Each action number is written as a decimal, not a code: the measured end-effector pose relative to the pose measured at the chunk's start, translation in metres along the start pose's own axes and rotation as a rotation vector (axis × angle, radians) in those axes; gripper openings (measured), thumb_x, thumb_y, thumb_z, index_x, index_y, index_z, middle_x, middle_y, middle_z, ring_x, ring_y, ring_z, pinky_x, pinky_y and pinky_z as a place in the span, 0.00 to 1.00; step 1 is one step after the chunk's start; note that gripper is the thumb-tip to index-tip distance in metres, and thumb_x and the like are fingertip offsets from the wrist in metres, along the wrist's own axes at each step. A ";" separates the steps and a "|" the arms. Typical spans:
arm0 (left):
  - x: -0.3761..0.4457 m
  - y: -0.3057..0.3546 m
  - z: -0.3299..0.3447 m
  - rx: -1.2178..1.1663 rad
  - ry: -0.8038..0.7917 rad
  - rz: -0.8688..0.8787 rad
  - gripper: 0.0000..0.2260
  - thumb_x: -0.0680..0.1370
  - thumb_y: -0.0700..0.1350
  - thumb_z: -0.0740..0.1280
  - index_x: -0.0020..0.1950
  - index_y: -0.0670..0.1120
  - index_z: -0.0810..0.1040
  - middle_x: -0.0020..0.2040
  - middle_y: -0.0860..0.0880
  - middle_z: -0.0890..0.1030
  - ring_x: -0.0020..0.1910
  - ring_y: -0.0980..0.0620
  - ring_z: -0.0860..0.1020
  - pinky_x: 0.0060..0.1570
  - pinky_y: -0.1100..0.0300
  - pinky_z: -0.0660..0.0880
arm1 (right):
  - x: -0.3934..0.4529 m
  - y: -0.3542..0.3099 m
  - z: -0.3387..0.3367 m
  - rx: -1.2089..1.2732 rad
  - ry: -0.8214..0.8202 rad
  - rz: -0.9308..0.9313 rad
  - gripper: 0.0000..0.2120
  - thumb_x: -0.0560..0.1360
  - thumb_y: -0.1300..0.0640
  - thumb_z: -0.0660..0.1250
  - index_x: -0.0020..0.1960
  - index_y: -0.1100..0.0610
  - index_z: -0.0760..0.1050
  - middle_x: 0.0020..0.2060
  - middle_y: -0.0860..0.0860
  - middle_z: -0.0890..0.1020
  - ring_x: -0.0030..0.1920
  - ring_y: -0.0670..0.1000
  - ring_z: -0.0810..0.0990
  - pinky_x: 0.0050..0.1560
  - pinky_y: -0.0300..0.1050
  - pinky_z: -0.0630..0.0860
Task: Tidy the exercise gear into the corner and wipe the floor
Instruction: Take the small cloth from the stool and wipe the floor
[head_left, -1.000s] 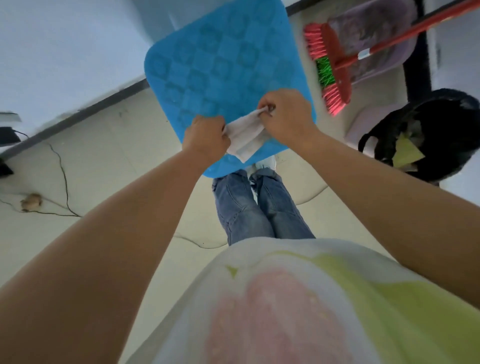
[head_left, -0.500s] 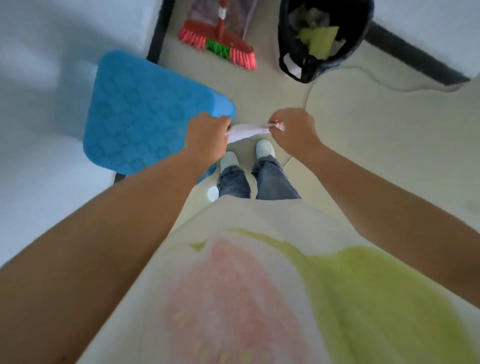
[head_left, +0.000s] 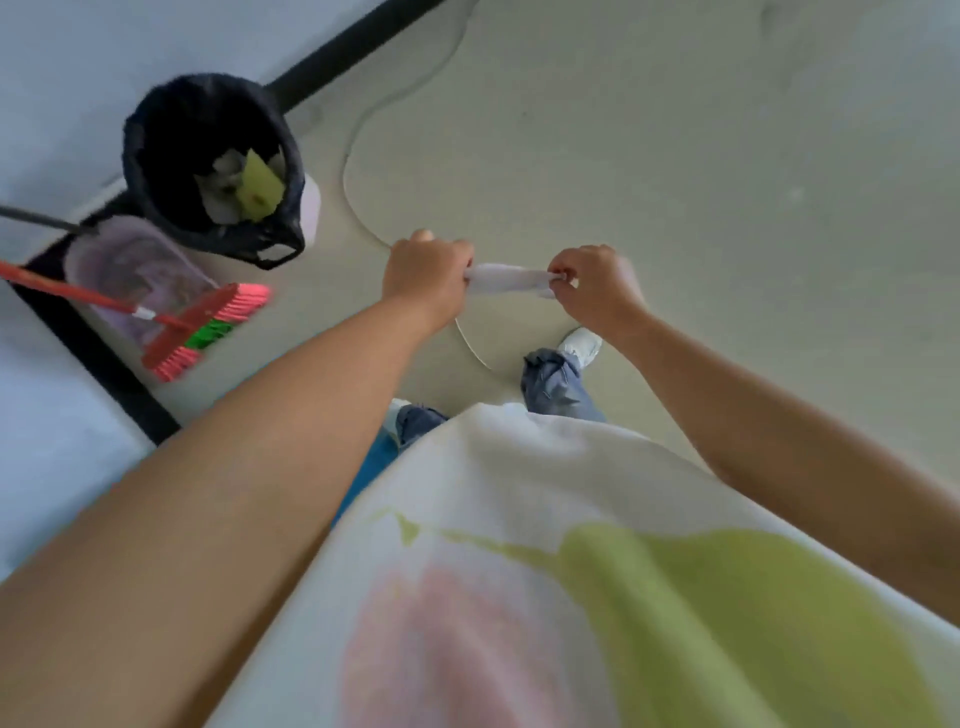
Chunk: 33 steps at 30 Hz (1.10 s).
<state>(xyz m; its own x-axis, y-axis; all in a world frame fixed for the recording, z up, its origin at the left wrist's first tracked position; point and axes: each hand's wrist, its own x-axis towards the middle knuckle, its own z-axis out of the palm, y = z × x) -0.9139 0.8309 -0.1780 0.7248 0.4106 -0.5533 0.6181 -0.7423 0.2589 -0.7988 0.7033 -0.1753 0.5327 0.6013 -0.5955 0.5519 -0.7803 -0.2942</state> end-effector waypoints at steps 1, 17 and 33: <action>0.013 0.024 -0.004 0.030 -0.010 0.037 0.12 0.79 0.39 0.59 0.60 0.42 0.76 0.56 0.38 0.79 0.60 0.41 0.73 0.54 0.53 0.69 | 0.000 0.022 -0.011 0.038 0.019 0.036 0.13 0.77 0.62 0.58 0.58 0.60 0.77 0.55 0.59 0.80 0.60 0.58 0.73 0.59 0.48 0.68; 0.218 0.405 -0.074 0.364 -0.041 0.472 0.15 0.78 0.36 0.58 0.62 0.43 0.75 0.59 0.38 0.77 0.62 0.40 0.71 0.57 0.53 0.69 | 0.032 0.346 -0.201 0.360 0.289 0.468 0.14 0.76 0.62 0.58 0.58 0.57 0.78 0.57 0.58 0.80 0.59 0.59 0.75 0.57 0.48 0.71; 0.508 0.655 -0.221 0.461 -0.113 0.742 0.14 0.79 0.38 0.58 0.63 0.44 0.74 0.61 0.41 0.77 0.64 0.42 0.70 0.58 0.53 0.69 | 0.207 0.529 -0.450 0.583 0.470 0.708 0.13 0.75 0.63 0.60 0.56 0.60 0.80 0.55 0.60 0.82 0.57 0.59 0.78 0.55 0.45 0.72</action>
<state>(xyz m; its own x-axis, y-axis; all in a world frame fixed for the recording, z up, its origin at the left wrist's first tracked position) -0.0734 0.6705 -0.1150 0.8408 -0.2994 -0.4510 -0.2024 -0.9466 0.2509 -0.1077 0.4930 -0.1179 0.8811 -0.1201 -0.4575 -0.3162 -0.8689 -0.3809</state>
